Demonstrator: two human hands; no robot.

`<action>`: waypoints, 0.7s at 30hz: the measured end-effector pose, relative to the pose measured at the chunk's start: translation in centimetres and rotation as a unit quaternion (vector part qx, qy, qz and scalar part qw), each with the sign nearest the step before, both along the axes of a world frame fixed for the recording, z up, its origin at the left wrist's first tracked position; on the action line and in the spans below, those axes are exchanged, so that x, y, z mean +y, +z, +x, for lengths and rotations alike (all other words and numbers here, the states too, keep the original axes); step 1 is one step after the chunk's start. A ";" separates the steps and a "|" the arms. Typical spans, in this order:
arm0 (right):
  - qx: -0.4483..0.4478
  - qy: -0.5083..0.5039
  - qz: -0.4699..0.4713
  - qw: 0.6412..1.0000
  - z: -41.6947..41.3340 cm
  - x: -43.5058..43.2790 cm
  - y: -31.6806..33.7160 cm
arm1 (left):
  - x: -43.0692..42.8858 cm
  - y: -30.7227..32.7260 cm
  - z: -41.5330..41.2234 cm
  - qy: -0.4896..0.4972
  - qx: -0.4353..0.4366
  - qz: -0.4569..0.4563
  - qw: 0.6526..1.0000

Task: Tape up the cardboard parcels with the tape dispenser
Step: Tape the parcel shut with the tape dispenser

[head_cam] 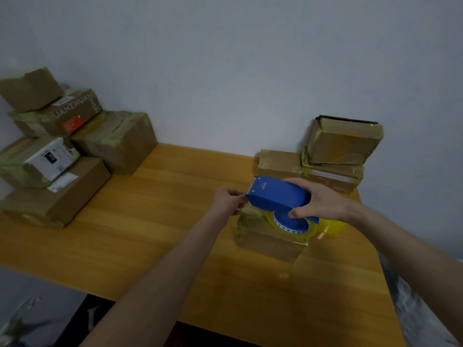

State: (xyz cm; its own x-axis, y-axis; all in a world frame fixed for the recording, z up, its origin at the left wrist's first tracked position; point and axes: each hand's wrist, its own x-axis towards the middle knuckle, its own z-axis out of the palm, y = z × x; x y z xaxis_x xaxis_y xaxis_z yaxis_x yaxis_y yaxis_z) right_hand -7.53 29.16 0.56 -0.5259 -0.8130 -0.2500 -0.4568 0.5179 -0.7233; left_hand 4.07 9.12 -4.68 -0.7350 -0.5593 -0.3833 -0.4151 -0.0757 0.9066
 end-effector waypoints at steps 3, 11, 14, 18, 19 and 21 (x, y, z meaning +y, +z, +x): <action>0.040 0.017 0.005 0.999 0.3 -0.8 0.5 | -0.5 0.0 0.1 0.005 -0.008 -0.006 1.000; 0.094 0.049 0.049 0.993 0.3 -1.3 1.7 | -0.6 -0.2 0.0 0.035 -0.018 0.016 0.999; 0.086 0.053 0.059 0.993 0.0 -1.0 1.7 | -0.7 -0.5 0.3 0.047 -0.019 0.021 0.999; 0.055 0.052 0.067 0.995 -0.4 -0.3 1.7 | -0.8 -1.2 1.0 0.066 -0.018 0.022 0.997; 0.050 0.054 0.068 0.995 -0.5 -0.1 1.7 | -0.8 -1.4 1.2 0.071 -0.018 0.023 0.997; 0.053 0.059 0.072 0.994 -0.6 0.0 1.6 | -0.8 -1.8 1.4 0.079 -0.017 0.027 0.996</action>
State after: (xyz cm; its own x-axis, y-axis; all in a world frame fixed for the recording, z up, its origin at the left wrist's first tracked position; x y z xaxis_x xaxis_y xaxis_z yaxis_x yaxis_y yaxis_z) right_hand -8.10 29.15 2.20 -0.4584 -0.8308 -0.3157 -0.5904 0.5502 -0.5905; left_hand 5.50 8.30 -6.45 -0.6255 -0.6448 -0.4393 -0.4248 -0.1907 0.8849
